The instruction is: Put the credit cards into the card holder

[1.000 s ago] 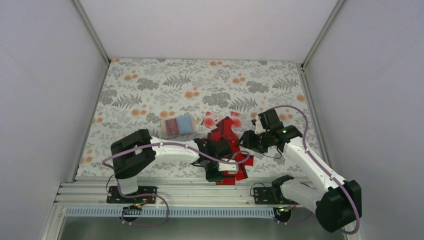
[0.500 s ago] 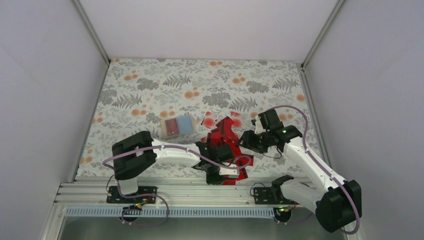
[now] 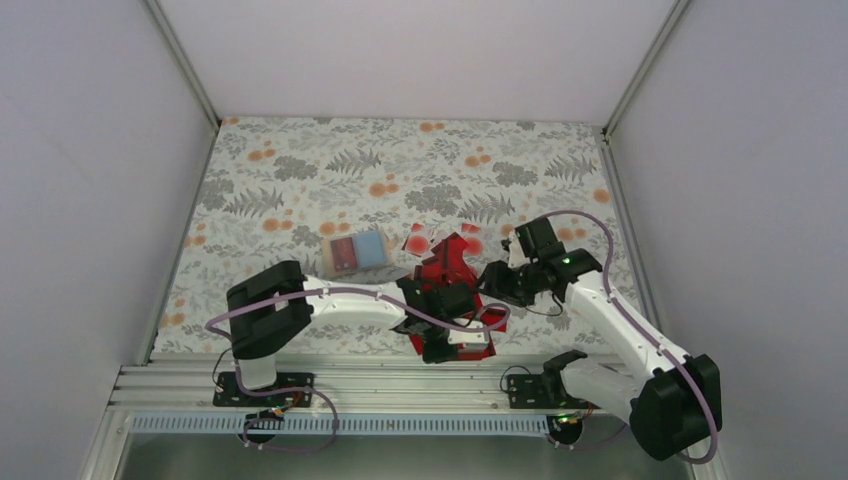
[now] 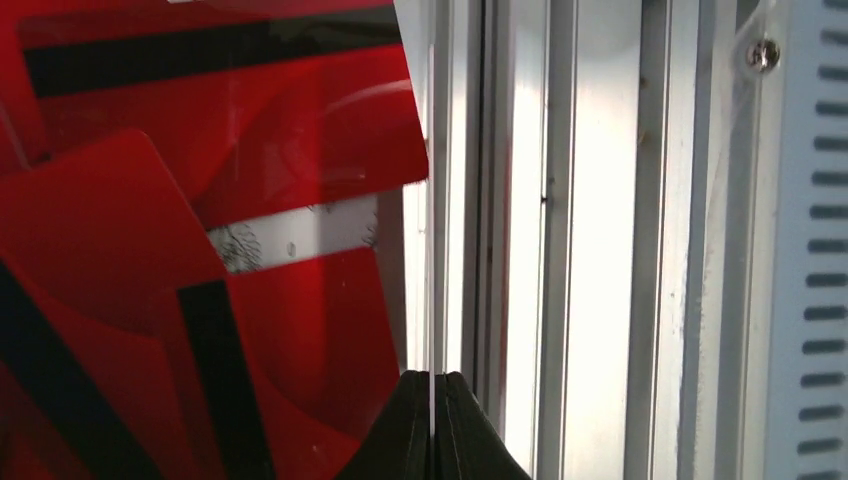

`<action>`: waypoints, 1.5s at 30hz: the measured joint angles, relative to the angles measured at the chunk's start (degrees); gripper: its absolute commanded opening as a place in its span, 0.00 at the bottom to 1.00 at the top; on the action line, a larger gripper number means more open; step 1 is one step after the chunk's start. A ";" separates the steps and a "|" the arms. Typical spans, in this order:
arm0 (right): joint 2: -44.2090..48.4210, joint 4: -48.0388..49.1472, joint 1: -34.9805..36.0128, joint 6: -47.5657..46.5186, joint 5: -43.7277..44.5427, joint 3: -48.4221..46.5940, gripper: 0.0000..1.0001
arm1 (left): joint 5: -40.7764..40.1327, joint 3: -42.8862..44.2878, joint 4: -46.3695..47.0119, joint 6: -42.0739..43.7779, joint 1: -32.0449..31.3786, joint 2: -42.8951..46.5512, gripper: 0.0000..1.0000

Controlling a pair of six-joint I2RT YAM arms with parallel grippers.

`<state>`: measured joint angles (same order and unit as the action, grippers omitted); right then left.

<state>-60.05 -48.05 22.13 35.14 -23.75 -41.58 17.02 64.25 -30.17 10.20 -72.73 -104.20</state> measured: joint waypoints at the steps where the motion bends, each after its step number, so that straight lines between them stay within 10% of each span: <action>1: -0.31 -0.04 0.00 -0.11 0.02 -0.07 0.53 | -0.13 0.55 -0.07 -0.02 0.17 0.00 0.02; 19: -6.84 1.03 -4.33 -3.56 -0.07 -14.36 0.53 | 1.20 6.14 -5.92 -2.82 15.72 11.67 0.03; 34: -11.58 28.70 -10.97 0.55 -28.50 -24.68 0.73 | 19.63 12.90 7.13 -27.96 38.36 20.41 0.02; 45: -19.47 41.53 -7.78 5.35 -42.49 -37.79 0.55 | 31.21 17.46 20.04 -47.93 42.32 22.84 0.02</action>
<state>-79.53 -6.52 14.35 40.49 -66.24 -79.37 48.23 81.71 -10.13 -37.74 -30.41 -81.36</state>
